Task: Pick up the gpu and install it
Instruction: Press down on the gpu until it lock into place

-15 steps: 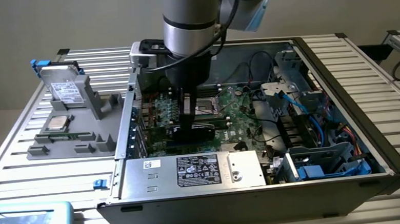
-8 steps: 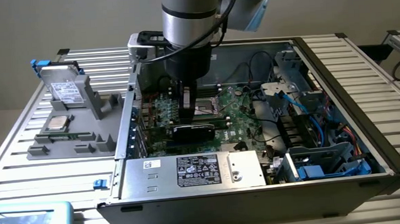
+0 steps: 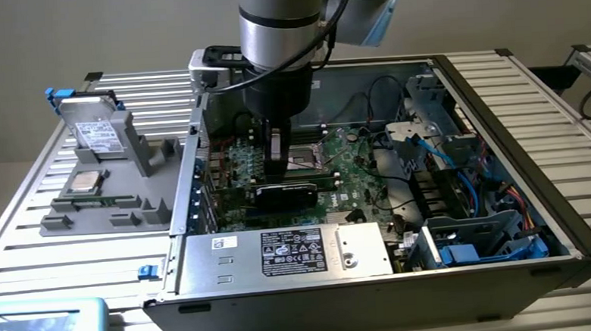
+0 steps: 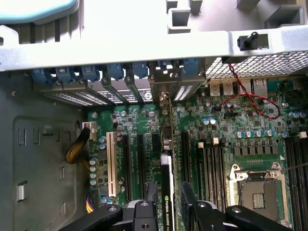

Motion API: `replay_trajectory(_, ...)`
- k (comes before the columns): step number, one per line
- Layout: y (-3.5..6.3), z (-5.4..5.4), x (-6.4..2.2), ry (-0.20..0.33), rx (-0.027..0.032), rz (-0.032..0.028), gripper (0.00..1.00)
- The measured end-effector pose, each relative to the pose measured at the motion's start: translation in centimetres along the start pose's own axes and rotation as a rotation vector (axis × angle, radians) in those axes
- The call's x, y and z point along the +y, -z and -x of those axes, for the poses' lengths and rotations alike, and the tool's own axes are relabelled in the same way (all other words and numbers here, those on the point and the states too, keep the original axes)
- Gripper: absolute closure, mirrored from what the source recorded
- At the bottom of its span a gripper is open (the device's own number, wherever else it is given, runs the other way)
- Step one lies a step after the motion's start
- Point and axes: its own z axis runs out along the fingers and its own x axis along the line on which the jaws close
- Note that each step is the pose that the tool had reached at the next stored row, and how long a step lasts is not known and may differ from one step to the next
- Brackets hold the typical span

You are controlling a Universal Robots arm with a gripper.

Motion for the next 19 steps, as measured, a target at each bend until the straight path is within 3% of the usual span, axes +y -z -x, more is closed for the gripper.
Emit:
replay_trajectory(3, 0.00, 0.0, 0.00, 0.000, 0.0000, 0.0000, 0.68)
replay_trajectory(6, 0.00, 0.0, 0.00, 0.000, 0.0000, 0.0000, 0.87)
replay_trajectory(9, -0.02, 0.0, 0.05, 0.000, 0.0002, -0.0004, 0.88)
replay_trajectory(12, -0.33, 0.0, 0.81, 0.000, -0.0002, -0.0136, 0.88)
replay_trajectory(16, -0.64, 0.1, 1.45, -0.001, 0.0003, -0.0399, 0.88)
replay_trajectory(19, -0.99, 0.4, 1.91, -0.001, 0.0005, -0.0476, 0.88)
